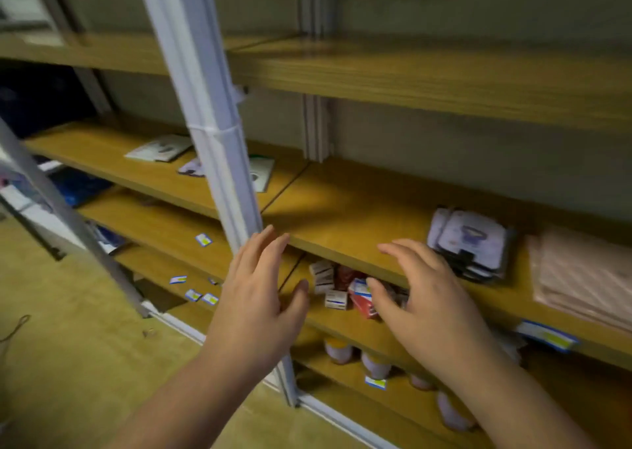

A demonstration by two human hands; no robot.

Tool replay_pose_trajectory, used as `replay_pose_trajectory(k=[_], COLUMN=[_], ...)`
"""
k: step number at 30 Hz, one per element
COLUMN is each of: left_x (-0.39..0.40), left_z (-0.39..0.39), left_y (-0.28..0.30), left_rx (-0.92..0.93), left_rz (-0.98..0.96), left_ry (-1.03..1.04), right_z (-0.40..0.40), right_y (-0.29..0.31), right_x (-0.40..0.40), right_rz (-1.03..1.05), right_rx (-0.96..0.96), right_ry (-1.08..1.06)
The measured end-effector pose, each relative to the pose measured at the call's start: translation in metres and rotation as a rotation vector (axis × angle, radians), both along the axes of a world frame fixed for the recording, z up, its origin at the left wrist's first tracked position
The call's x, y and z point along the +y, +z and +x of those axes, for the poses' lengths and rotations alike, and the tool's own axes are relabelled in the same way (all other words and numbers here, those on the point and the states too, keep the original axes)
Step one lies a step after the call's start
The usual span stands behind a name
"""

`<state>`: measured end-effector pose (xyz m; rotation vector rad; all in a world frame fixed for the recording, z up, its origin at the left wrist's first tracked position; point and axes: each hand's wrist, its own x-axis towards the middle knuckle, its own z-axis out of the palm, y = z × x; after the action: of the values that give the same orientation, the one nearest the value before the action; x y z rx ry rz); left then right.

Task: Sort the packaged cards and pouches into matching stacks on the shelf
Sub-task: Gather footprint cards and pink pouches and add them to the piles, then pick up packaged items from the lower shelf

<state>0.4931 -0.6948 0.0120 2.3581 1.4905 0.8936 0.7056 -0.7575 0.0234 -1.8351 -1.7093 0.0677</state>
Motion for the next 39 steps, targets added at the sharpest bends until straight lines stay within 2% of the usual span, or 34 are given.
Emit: replay_pose_trajectory(k=[8, 15, 20, 27, 34, 39], left_x=[0.044, 0.087, 0.122, 0.214, 0.309, 0.362], left_z=[-0.174, -0.271, -0.302, -0.317, -0.329, -0.331], left_y=[0.007, 0.009, -0.001, -0.015, -0.003, -0.004], left_rx=[-0.057, -0.059, -0.098, -0.092, -0.039, -0.048], left_rz=[0.039, -0.013, -0.06, -0.075, -0.078, -0.128], left_ry=[0.101, 0.178, 0.205, 0.207, 0.179, 0.158], right_z=[-0.16, -0.26, -0.297, -0.327, -0.353, -0.348], right_y=[0.007, 0.017, 0.012, -0.015, -0.01, -0.014], right_x=[0.075, 0.133, 0.174, 0.267, 0.372, 0.401], right_rz=[0.029, 0.014, -0.015, -0.013, 0.007, -0.013], right_rx=[0.07, 0.056, 0.003, 0.047, 0.082, 0.05], right_ry=[0.091, 0.16, 0.203, 0.205, 0.138, 0.101])
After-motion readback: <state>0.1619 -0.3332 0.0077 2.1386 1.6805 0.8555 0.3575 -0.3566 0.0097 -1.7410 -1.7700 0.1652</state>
